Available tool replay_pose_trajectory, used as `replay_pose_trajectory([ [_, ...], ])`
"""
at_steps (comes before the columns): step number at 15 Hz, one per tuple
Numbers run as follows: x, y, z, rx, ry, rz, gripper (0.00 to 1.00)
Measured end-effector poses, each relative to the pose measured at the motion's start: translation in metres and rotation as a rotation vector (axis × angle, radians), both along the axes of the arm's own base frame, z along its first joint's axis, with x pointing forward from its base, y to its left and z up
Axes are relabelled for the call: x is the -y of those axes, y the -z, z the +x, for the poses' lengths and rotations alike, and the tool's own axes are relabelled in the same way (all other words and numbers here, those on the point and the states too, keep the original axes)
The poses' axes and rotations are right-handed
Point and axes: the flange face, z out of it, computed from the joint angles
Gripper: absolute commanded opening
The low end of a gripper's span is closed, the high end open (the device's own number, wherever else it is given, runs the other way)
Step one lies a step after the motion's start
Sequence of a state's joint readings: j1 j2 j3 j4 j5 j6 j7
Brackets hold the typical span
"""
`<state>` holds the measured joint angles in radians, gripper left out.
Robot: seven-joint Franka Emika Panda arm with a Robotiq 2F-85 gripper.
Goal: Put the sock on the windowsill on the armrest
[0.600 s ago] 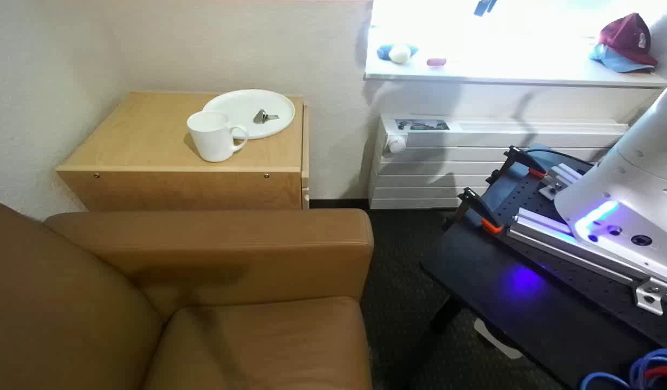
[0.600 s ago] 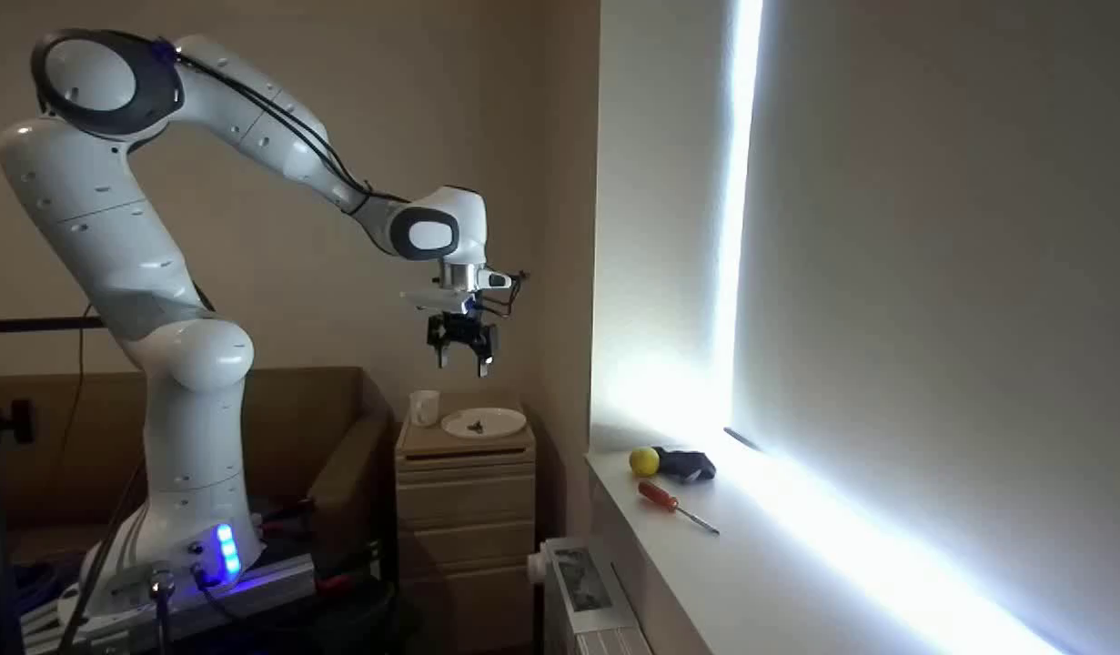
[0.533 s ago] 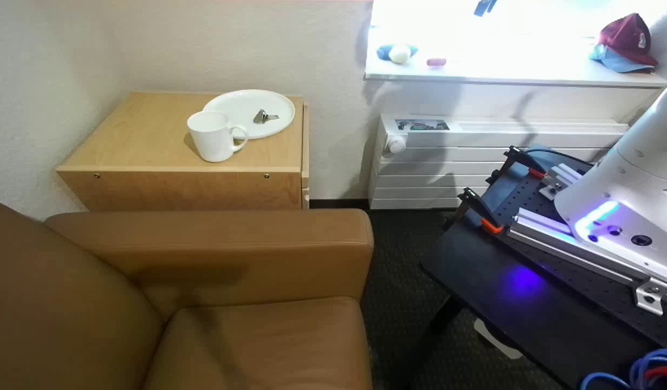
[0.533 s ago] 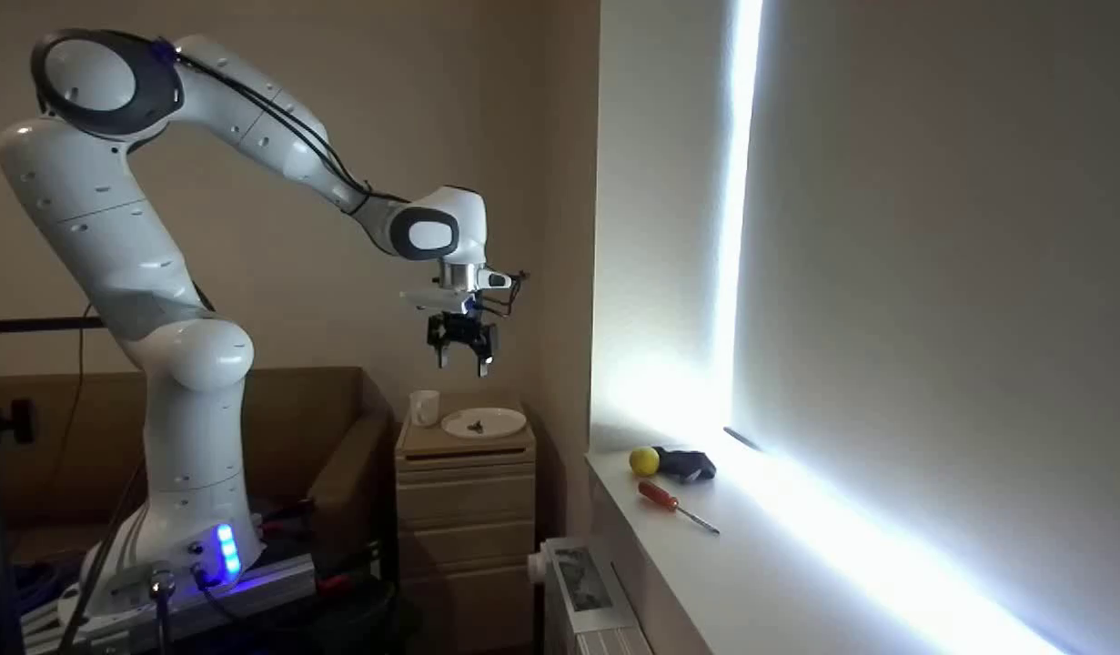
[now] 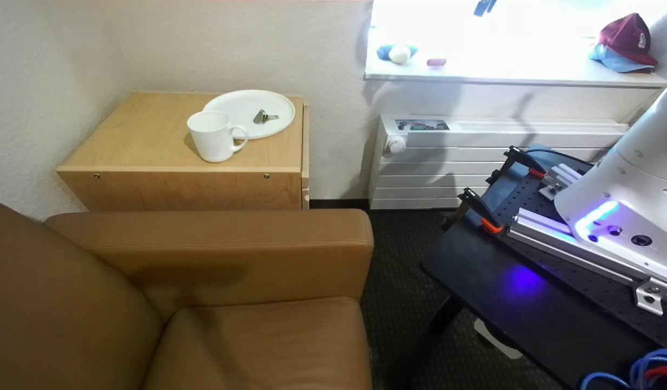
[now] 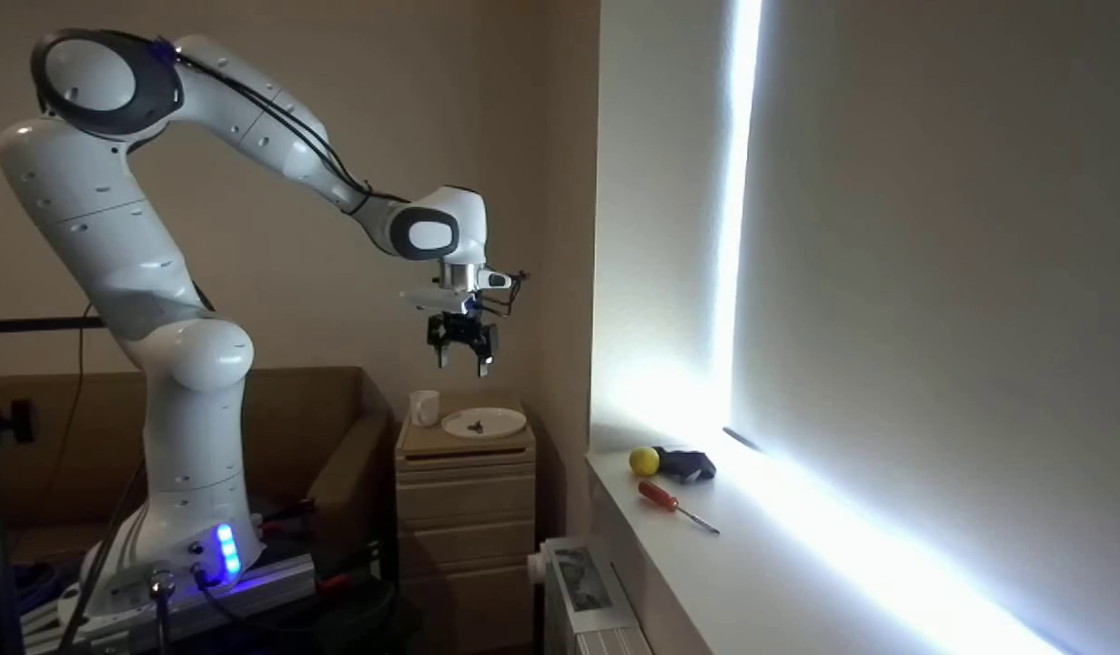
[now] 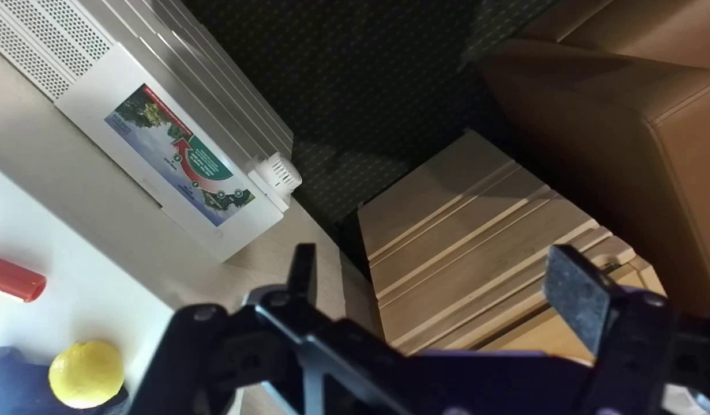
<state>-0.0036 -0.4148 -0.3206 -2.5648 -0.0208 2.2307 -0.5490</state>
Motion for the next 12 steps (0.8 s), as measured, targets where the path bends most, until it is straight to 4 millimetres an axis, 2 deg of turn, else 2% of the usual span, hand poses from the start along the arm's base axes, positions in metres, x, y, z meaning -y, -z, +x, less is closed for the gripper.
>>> replay_pose_trajectory([
  [2,0.001,-0.002,0.007,0.068,0.031,-0.017,1.0],
  [4,0.011,0.001,0.026,0.134,0.143,-0.004,1.0],
  [6,0.041,0.003,0.05,0.175,0.257,0.02,1.0],
  [12,0.152,-0.008,0.108,0.244,0.594,0.083,1.0],
])
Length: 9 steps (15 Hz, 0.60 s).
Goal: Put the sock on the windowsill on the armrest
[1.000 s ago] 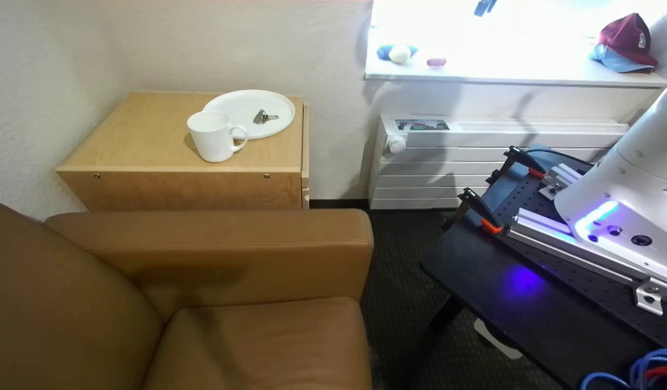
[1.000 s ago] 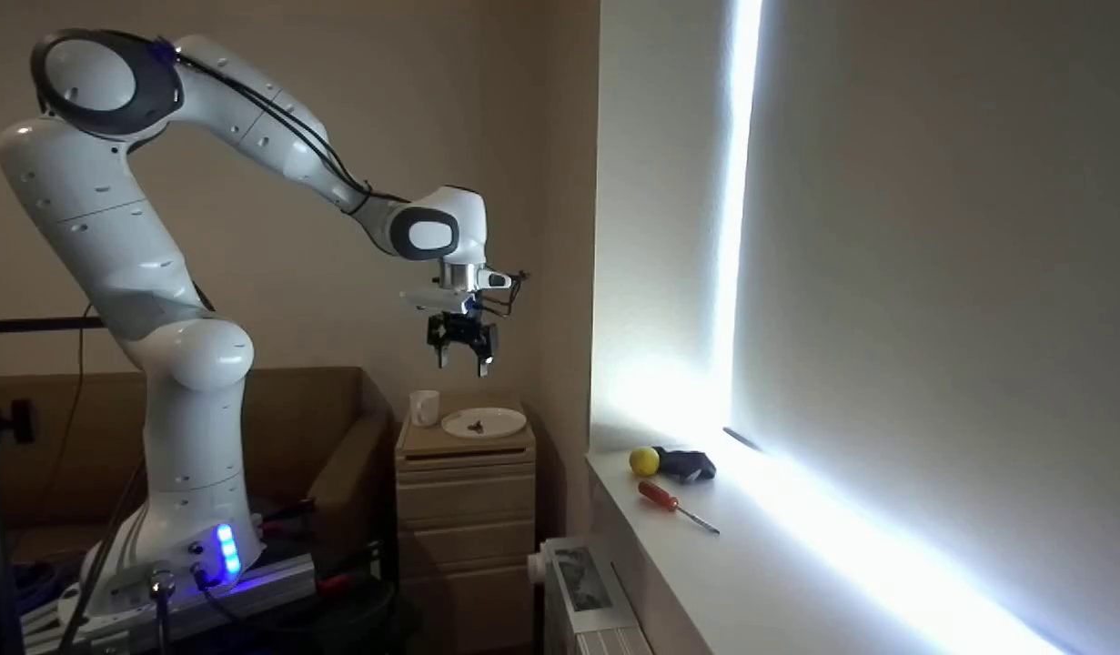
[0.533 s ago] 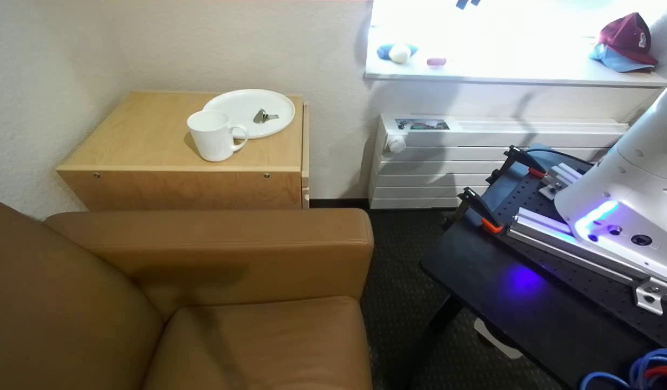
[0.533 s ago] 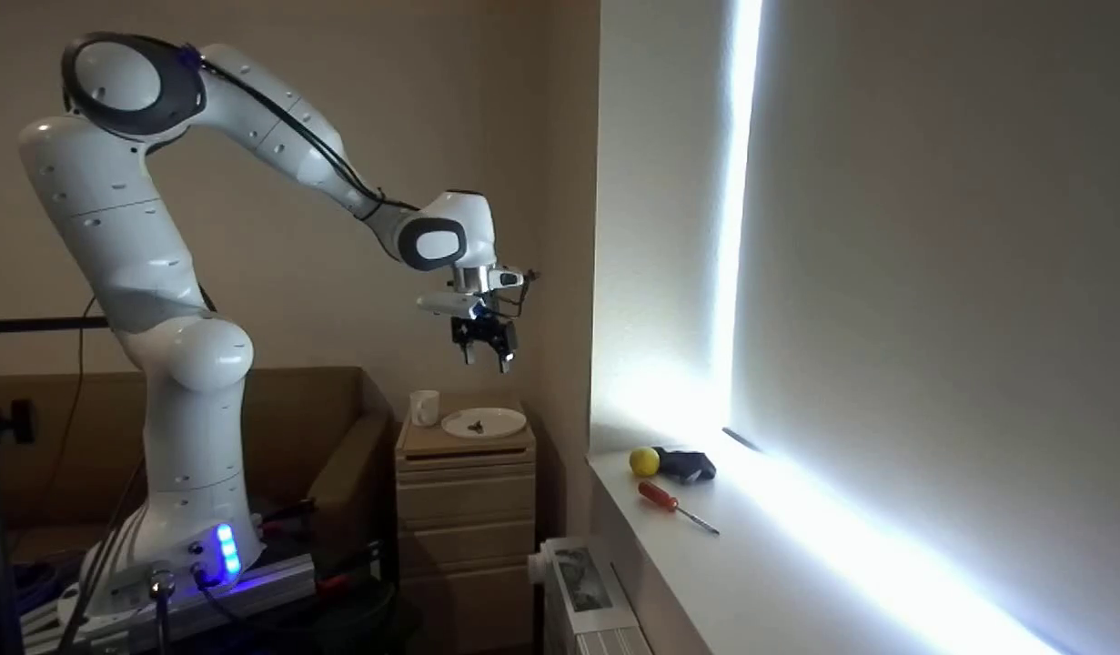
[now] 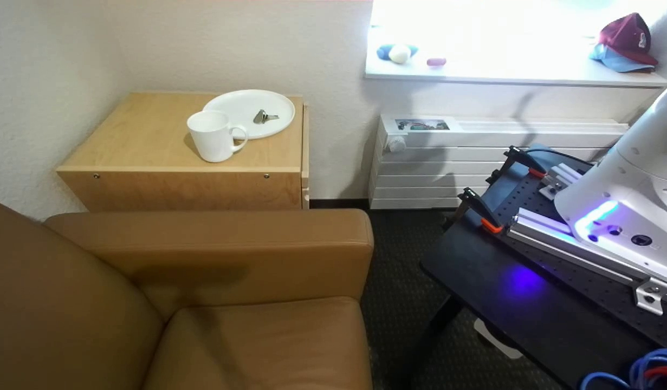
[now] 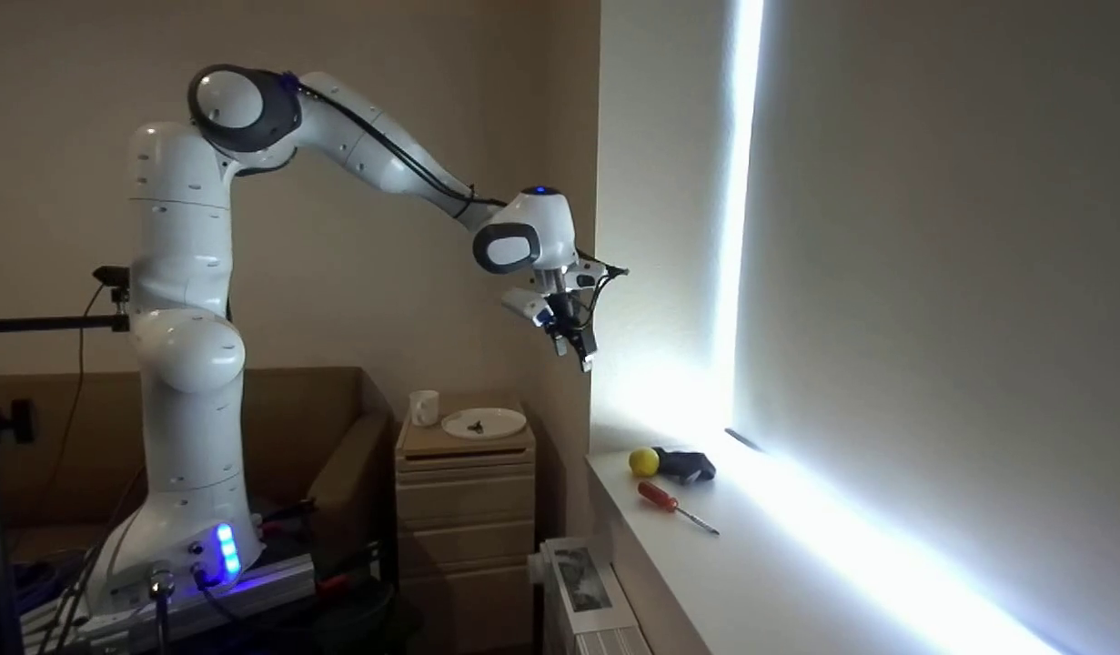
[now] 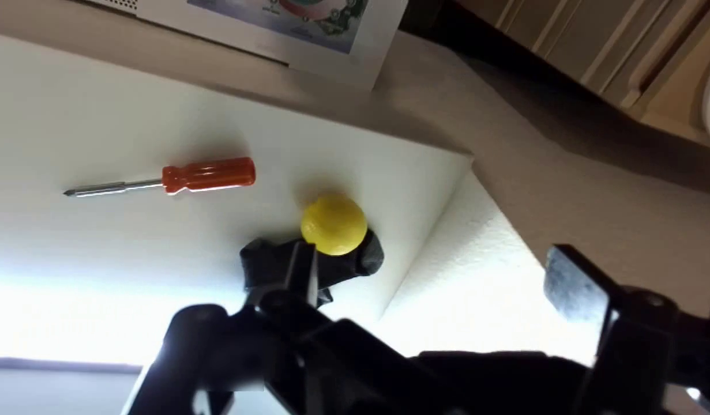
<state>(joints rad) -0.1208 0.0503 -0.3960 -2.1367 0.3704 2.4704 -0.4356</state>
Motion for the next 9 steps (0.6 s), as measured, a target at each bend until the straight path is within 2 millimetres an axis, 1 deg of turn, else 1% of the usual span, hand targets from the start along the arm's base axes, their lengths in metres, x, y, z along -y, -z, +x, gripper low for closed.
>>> replay_pose_trajectory([
  [1,0.01,0.0,0.006,-0.001,0.02,0.001,1.0],
  [2,0.014,0.002,0.009,-0.005,0.029,-0.001,1.0],
  [4,0.012,0.006,0.013,-0.016,0.029,-0.01,1.0],
  [5,0.012,0.01,0.017,-0.02,0.078,-0.023,1.0],
  [7,0.009,0.026,0.036,-0.045,0.193,-0.014,1.0],
  [9,0.014,0.044,0.064,-0.062,0.314,0.008,1.0],
])
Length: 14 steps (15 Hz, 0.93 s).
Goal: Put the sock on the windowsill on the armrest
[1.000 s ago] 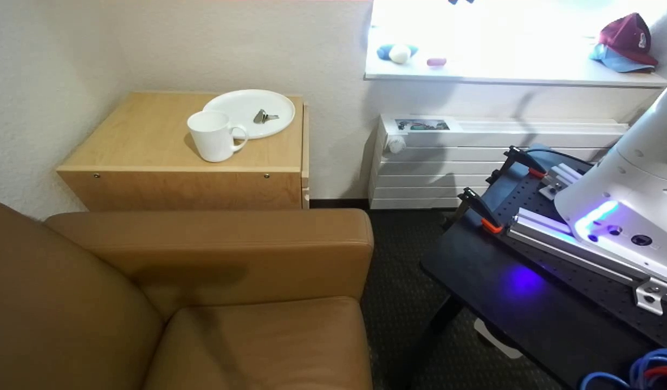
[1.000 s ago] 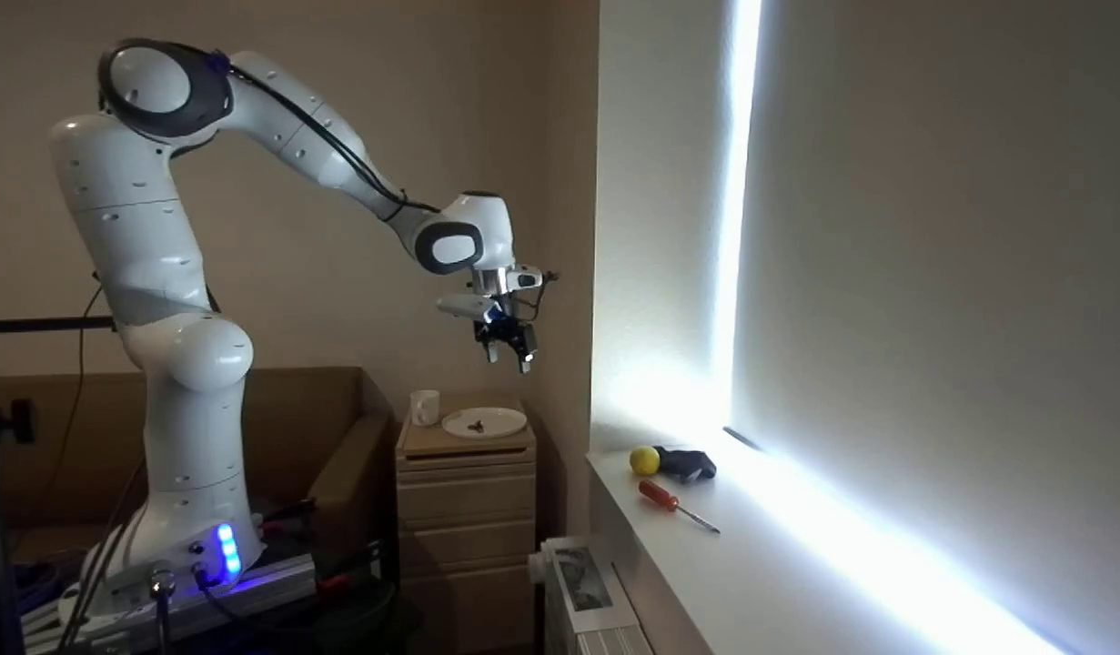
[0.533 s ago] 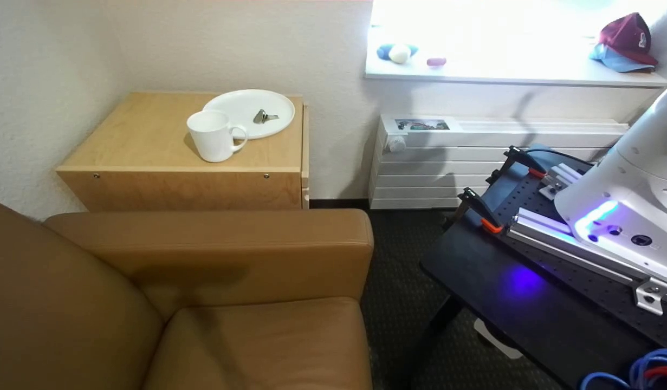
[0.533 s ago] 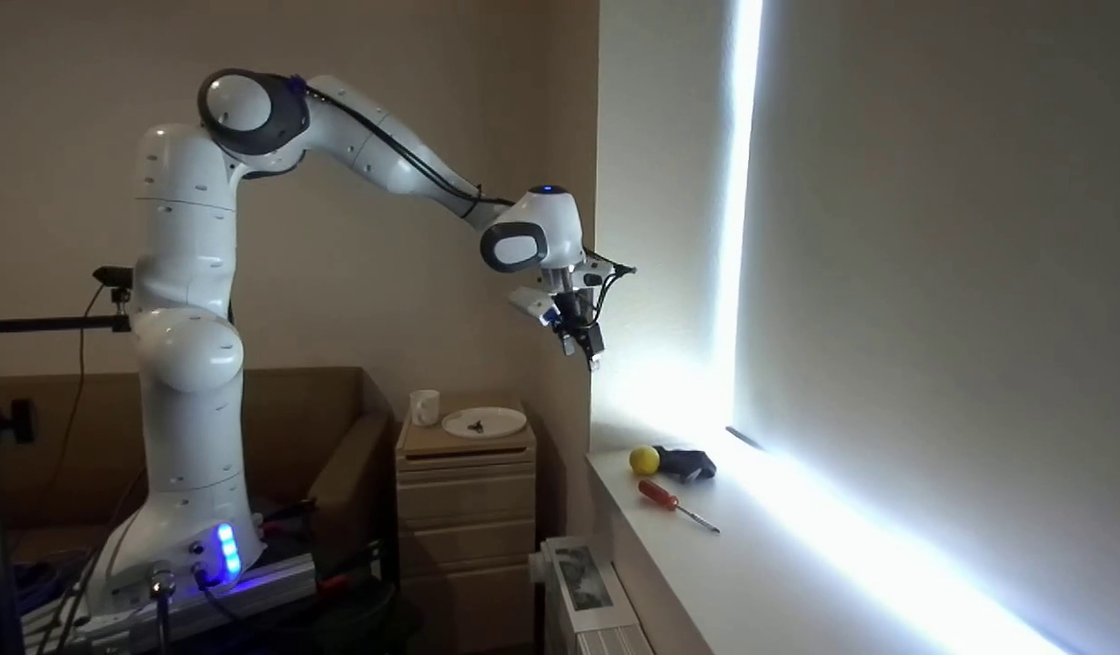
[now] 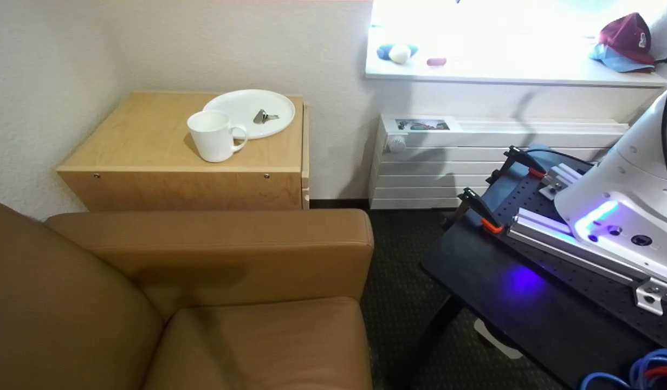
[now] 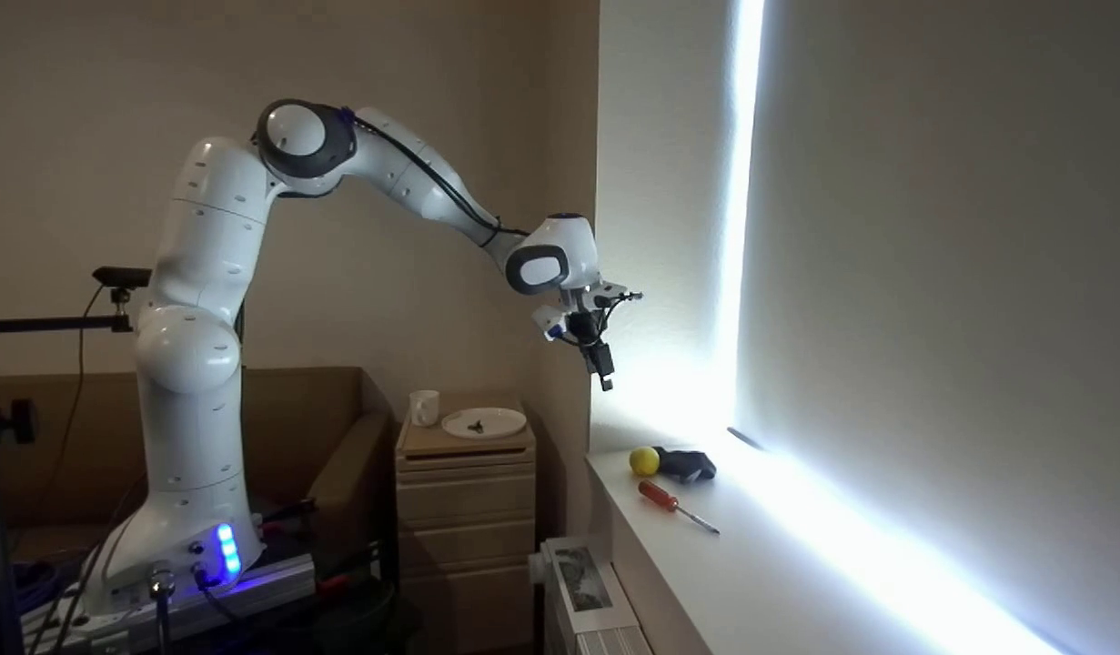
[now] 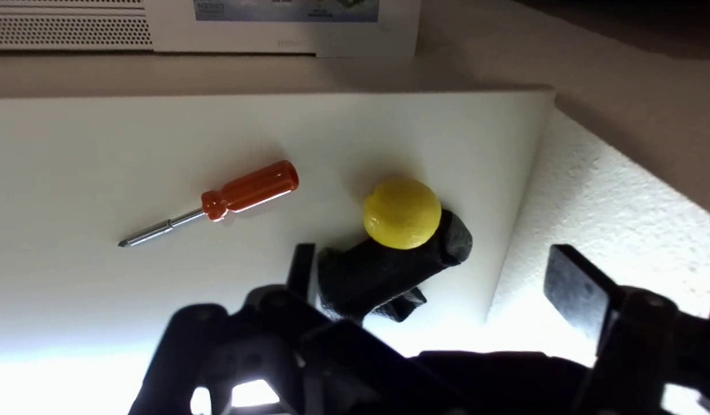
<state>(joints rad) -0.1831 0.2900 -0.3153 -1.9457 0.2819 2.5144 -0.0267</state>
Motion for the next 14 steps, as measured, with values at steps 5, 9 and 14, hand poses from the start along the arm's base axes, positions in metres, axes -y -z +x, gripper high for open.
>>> replay_pose_trajectory([
  [5,0.049,0.036,0.052,0.007,0.305,0.03,1.0],
  [9,0.074,0.045,0.073,0.02,0.43,0.043,1.0],
  [14,0.063,0.06,0.082,-0.004,0.367,-0.062,1.0],
])
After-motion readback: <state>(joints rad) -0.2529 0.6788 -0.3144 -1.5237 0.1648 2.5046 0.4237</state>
